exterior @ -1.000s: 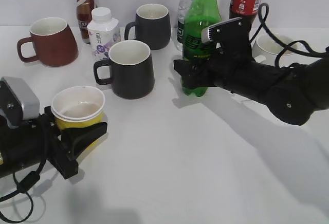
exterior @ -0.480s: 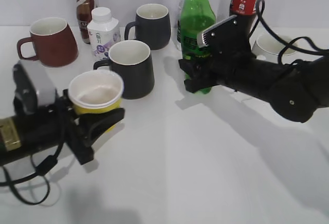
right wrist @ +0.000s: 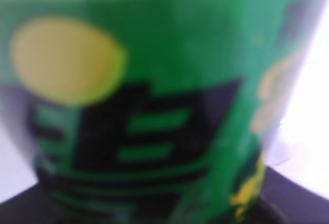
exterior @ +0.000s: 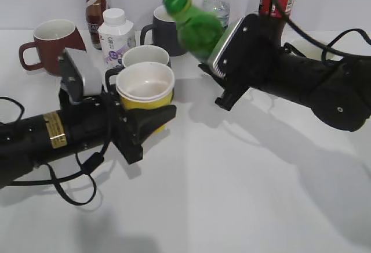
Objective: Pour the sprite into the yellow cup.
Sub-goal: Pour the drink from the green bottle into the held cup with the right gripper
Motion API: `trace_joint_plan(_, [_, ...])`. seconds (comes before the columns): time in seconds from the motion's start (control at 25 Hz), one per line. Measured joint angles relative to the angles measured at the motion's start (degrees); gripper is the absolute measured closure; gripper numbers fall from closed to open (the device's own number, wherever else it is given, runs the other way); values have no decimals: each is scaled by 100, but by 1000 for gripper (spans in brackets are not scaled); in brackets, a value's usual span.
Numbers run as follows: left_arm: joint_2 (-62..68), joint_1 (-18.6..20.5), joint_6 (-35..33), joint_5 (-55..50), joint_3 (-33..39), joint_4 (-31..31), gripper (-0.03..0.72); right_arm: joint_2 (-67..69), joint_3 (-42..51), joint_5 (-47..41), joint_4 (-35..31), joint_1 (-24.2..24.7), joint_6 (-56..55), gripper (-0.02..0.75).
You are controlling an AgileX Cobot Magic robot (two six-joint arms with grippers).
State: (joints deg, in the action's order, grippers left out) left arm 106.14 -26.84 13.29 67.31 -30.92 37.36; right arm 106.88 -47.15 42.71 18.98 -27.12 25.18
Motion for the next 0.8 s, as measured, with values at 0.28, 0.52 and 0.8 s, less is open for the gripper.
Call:
trace_joint_plan(0.28, [101,-38,16,-85,-43,26,337,0,0,56,-98,0,1621,341])
trace_joint_plan(0.52, [101,-43,21,-85,-43,257,337,0,0,287,-103,170,2183,342])
trace_joint_plan(0.8, [101,-43,21,-85,-43,538,338,0,0,452,-125,371,2975,342])
